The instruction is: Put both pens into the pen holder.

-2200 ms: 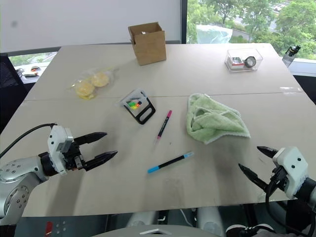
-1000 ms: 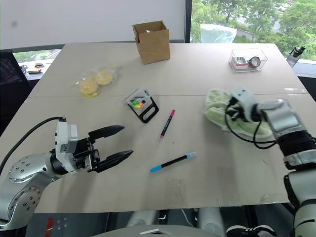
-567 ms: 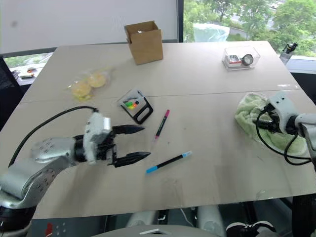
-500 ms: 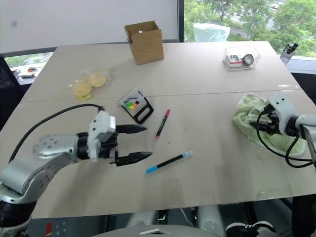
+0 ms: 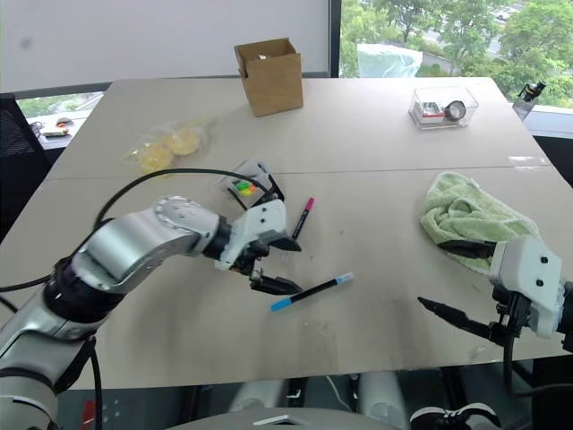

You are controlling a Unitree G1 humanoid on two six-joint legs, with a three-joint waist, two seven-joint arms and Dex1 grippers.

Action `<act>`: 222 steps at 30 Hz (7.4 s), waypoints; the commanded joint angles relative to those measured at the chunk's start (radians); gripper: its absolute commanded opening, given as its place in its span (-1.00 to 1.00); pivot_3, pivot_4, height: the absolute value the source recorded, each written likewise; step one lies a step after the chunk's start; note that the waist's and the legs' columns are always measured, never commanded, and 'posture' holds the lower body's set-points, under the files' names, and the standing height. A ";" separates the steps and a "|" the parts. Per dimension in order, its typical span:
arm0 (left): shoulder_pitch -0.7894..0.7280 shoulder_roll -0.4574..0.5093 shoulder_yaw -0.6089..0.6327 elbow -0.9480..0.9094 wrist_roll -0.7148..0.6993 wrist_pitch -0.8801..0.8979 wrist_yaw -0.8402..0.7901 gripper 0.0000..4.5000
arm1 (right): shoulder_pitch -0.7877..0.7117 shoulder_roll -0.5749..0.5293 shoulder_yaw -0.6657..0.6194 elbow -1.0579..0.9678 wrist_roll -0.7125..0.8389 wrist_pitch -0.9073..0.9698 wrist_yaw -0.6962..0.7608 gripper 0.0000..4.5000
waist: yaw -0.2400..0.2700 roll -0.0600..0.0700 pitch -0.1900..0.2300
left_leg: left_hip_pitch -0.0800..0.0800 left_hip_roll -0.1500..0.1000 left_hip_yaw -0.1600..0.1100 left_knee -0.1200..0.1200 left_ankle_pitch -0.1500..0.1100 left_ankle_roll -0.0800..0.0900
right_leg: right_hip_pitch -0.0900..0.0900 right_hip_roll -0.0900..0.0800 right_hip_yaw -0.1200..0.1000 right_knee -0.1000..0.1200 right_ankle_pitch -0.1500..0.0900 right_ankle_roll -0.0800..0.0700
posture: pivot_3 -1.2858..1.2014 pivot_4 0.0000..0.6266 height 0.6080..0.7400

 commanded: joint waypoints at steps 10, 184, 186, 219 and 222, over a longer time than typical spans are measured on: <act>-0.126 -0.138 -0.146 0.139 0.179 -0.046 -0.069 1.00 | 0.066 0.034 0.010 -0.116 0.017 -0.014 -0.107 0.99 | 0.004 -0.001 0.000 | -0.002 0.000 -0.001 0.000 0.000 0.000 | -0.001 -0.001 0.002 -0.001 0.001 0.000 | 0.03 -0.52 1.00; 0.149 -0.132 0.223 0.226 0.626 -1.409 0.582 -0.99 | -0.168 -0.011 0.182 0.145 0.096 -0.144 -0.178 1.00 | 0.013 -0.001 -0.004 | -0.002 -0.002 0.006 -0.001 -0.001 0.002 | -0.004 -0.007 0.010 -0.002 0.007 -0.007 | 0.03 -0.52 1.00; 0.152 -0.156 0.260 0.241 0.654 -1.451 0.619 -0.99 | -0.188 -0.012 0.196 0.156 0.091 -0.148 -0.176 1.00 | 0.014 -0.001 -0.004 | -0.002 -0.002 0.006 0.000 -0.001 0.002 | -0.004 -0.007 0.009 -0.002 0.008 -0.006 | 0.03 -0.52 1.00; 0.349 -0.276 0.434 0.257 0.772 -1.378 0.715 -0.99 | -0.316 0.021 0.222 0.150 0.162 -0.168 -0.201 1.00 | 0.007 -0.001 -0.004 | -0.001 0.000 0.006 0.001 -0.001 0.002 | -0.002 -0.002 0.009 -0.001 0.012 0.001 | 0.03 -0.52 1.00; 0.348 -0.279 0.435 0.288 0.786 -1.396 0.737 -0.99 | -0.330 0.026 0.221 0.141 0.186 -0.161 -0.223 1.00 | 0.007 -0.001 -0.005 | -0.001 0.000 0.006 0.001 -0.001 0.002 | -0.002 -0.002 0.009 -0.001 0.012 0.001 | 0.03 -0.52 1.00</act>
